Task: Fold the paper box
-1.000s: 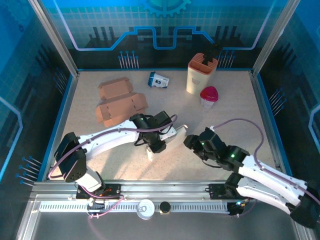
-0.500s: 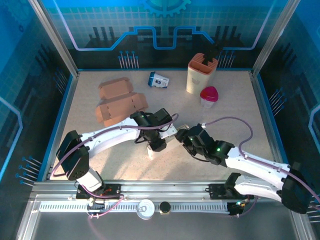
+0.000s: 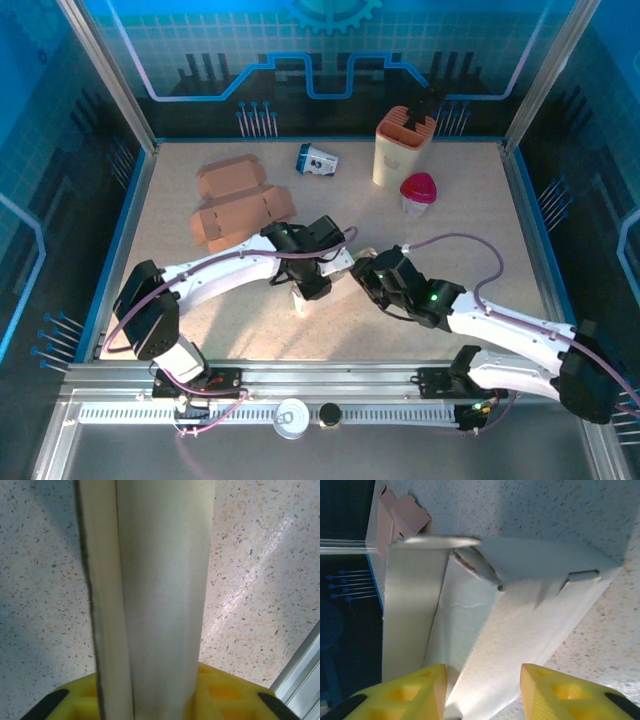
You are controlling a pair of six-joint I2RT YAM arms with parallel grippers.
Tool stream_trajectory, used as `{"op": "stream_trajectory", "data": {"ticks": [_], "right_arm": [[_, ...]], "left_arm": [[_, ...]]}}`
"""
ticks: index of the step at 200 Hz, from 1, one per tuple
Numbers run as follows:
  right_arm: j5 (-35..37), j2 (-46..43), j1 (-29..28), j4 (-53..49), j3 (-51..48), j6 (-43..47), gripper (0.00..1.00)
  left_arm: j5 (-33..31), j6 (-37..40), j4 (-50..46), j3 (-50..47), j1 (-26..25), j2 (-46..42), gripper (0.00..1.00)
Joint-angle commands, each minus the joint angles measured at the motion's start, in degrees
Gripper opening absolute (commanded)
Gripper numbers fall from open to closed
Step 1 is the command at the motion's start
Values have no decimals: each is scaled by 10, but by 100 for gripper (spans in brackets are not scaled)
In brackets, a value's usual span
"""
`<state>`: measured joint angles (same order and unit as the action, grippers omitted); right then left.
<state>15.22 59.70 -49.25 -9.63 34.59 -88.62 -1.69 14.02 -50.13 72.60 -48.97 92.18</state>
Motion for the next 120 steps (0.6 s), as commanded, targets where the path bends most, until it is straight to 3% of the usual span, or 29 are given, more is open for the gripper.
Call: {"op": "stream_trajectory", "data": {"ticks": [1,13,38,66,81,105,120], "right_arm": [[-6,-54,41,-48,35,152,53],[-69,-82,98,-33,40,278,55],[-278,-117,245,-48,58,491,53],[-385,-86,309,-119,102,619,49],[-396,-56,307,-148,122,653,45],[-348,-17,299,-192,140,700,35],[-325,1,294,-212,150,725,35]], "left_arm": [[-2,27,-1,-6,-4,-18,24],[2,38,-1,-11,-4,-26,25],[10,62,-3,-22,-2,-36,25],[10,81,-7,-28,-3,-29,26],[9,89,-9,-27,-3,-26,26],[8,98,-13,-25,-2,-26,26],[11,103,-14,-26,-2,-27,27]]}}
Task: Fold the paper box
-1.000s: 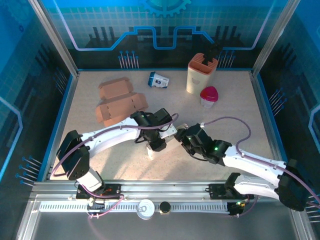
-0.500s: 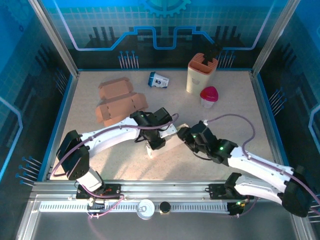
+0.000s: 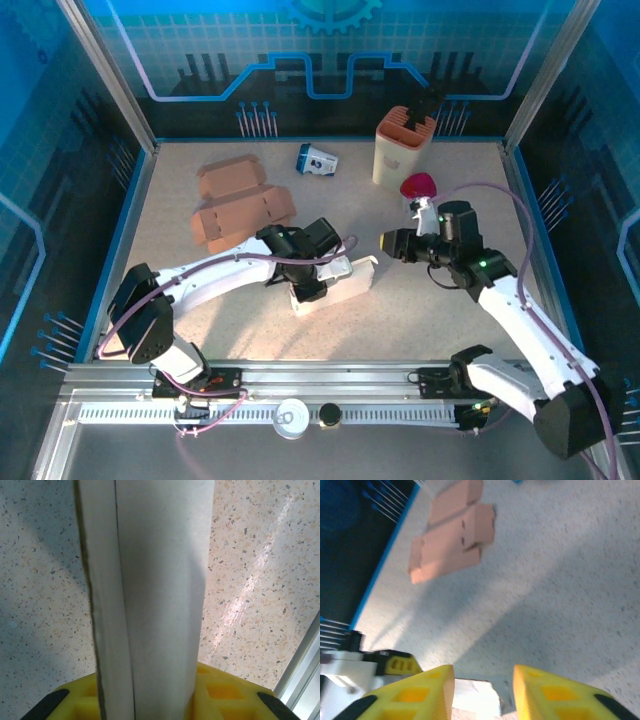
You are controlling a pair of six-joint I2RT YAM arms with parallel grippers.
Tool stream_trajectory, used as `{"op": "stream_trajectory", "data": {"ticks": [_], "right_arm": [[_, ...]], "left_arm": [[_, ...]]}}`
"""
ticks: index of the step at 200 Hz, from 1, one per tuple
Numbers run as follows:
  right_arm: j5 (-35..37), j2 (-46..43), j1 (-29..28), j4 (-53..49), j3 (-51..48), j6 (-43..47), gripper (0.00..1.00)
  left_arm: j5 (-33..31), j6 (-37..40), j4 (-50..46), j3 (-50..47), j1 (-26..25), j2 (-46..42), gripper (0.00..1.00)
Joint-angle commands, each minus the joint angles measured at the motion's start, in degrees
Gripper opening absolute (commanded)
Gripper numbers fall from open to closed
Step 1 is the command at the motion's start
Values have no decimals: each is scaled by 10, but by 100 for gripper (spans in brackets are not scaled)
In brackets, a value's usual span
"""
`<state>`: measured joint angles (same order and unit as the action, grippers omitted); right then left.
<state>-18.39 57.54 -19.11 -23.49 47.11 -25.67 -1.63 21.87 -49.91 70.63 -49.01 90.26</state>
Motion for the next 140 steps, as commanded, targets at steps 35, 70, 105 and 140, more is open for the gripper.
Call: {"op": "stream_trajectory", "data": {"ticks": [35,70,105,140], "right_arm": [[-9,51,-20,-60,29,109,36],[-14,82,-42,-57,29,116,35],[-24,93,-45,-53,30,117,31],[-24,84,-53,-57,30,112,26]], "left_arm": [[15,31,-13,-10,1,-4,27],[19,31,-12,-8,3,-1,27],[19,31,-11,-9,4,-1,27],[21,30,-10,-9,5,1,27]]}}
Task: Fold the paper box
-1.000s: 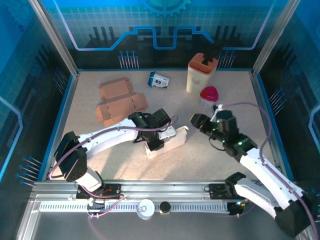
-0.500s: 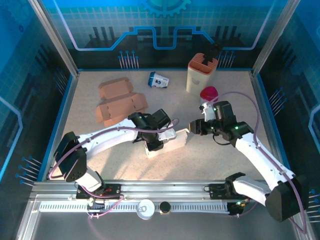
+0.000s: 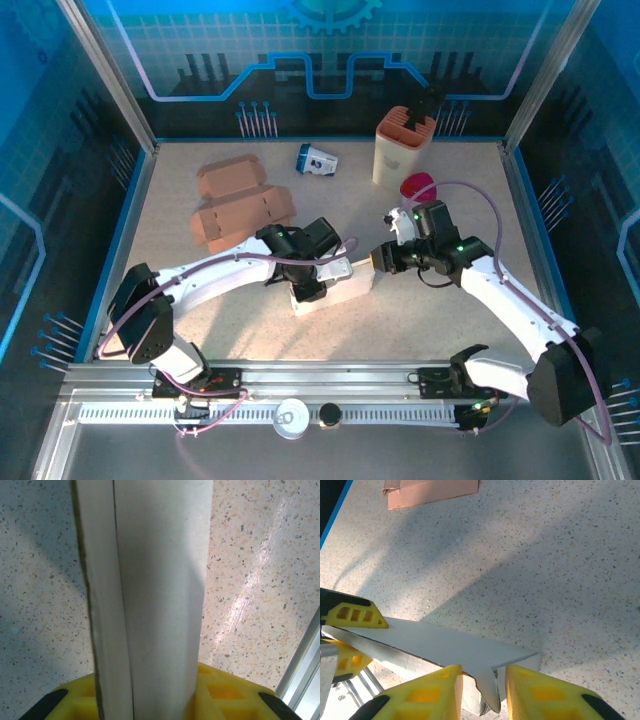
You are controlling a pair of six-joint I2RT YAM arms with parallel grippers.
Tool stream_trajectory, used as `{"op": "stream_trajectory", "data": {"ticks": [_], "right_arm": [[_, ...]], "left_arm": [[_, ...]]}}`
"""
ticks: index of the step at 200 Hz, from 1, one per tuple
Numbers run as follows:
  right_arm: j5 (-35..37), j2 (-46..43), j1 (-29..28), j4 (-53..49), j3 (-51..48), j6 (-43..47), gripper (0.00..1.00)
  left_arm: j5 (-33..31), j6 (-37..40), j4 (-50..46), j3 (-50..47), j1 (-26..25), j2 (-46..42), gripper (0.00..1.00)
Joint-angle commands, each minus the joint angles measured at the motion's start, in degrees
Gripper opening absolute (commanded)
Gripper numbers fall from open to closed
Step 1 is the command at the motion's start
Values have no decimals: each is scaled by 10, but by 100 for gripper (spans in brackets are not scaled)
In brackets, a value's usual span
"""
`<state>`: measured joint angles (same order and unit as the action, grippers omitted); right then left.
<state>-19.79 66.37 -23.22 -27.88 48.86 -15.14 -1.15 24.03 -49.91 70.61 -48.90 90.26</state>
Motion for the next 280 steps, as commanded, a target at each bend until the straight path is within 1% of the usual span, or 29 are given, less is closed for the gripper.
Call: {"op": "stream_trajectory", "data": {"ticks": [1,23,60,91,104,111,127,149,168,176,202,218,245,280], "right_arm": [[-10,-5,-12,-13,12,7,26],[0,-8,-14,-24,12,5,26],[-1,-46,-14,-14,-3,-12,28],[1,-27,-14,-21,0,-6,26],[16,-25,-15,-23,-2,-6,26],[27,-29,-15,-21,-6,-6,27],[46,-40,-14,-21,-9,-6,32],[36,-47,-15,-10,-14,-7,35],[10,-24,-14,-10,-12,-2,29],[5,-16,-16,-11,-12,-2,28],[15,-18,-17,-6,-14,-6,29],[10,-22,-18,-2,-15,-7,28],[8,-18,-20,-1,-15,-8,24],[18,-16,-21,-2,-17,-8,22]], "left_arm": [[16,9,-10,-9,4,1,27],[18,8,-9,-8,5,2,27],[19,8,-10,-7,6,2,27],[20,9,-9,-6,5,2,27],[19,9,-10,-6,6,2,27],[20,8,-10,-6,6,2,27],[22,8,-9,-7,6,1,27],[21,10,-10,-6,6,2,27],[21,10,-9,-6,6,3,27],[22,10,-9,-6,6,3,27],[22,9,-9,-7,6,3,27],[22,9,-9,-7,5,3,27],[23,8,-9,-5,6,3,27],[24,8,-10,-5,6,2,27]]}}
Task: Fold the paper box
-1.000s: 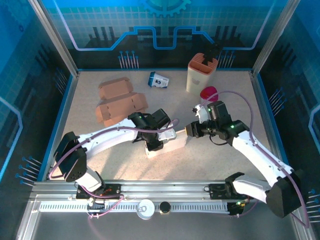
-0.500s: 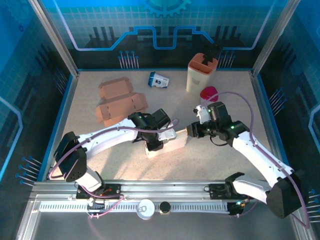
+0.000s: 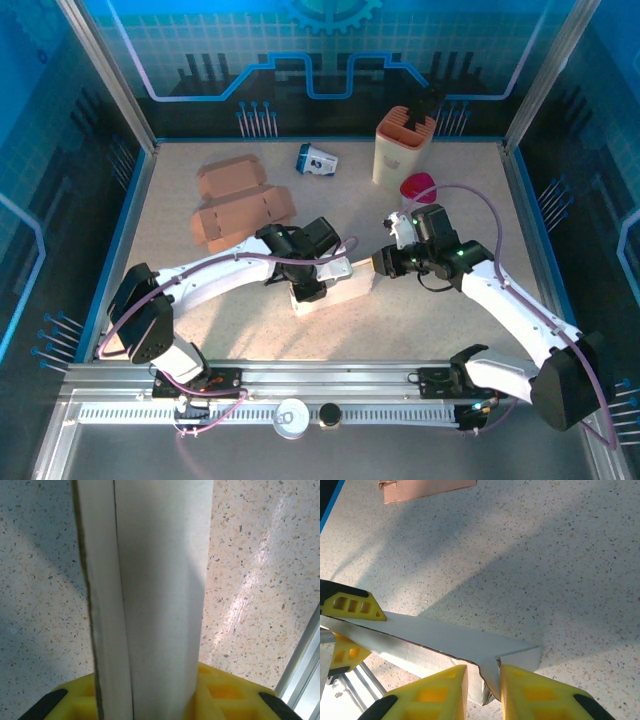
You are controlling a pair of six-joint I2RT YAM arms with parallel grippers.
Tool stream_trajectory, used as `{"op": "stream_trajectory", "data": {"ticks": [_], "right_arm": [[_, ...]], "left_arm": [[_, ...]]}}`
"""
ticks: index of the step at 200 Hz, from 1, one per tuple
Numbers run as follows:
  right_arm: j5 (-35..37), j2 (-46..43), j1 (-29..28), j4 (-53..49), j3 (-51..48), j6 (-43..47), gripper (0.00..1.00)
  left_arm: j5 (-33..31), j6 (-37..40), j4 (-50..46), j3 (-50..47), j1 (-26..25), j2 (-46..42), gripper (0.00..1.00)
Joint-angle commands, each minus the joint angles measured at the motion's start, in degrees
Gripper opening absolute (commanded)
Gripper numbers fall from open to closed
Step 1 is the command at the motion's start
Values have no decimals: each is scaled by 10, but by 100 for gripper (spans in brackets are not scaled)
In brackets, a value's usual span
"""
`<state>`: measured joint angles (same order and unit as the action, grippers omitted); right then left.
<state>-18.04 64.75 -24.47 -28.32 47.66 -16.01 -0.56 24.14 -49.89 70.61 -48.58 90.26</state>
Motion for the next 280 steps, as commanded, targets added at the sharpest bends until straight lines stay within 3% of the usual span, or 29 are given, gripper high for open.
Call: {"op": "stream_trajectory", "data": {"ticks": [1,92,138,165,213,280], "right_arm": [[0,0,-8,3,-5,1,21],[36,-2,-30,-2,-5,-2,15],[72,-6,-44,-4,-2,-7,6],[112,-8,-64,-5,-2,-10,0],[188,-28,-107,16,-30,-35,0],[266,-61,-158,74,-79,-89,0]], "left_arm": [[18,7,-10,-5,3,2,27],[17,8,-10,-3,3,3,27],[16,8,-10,-2,3,2,27],[14,7,-6,-4,3,0,27],[14,0,5,-2,14,1,27],[19,-15,22,-3,24,-9,43]]}}
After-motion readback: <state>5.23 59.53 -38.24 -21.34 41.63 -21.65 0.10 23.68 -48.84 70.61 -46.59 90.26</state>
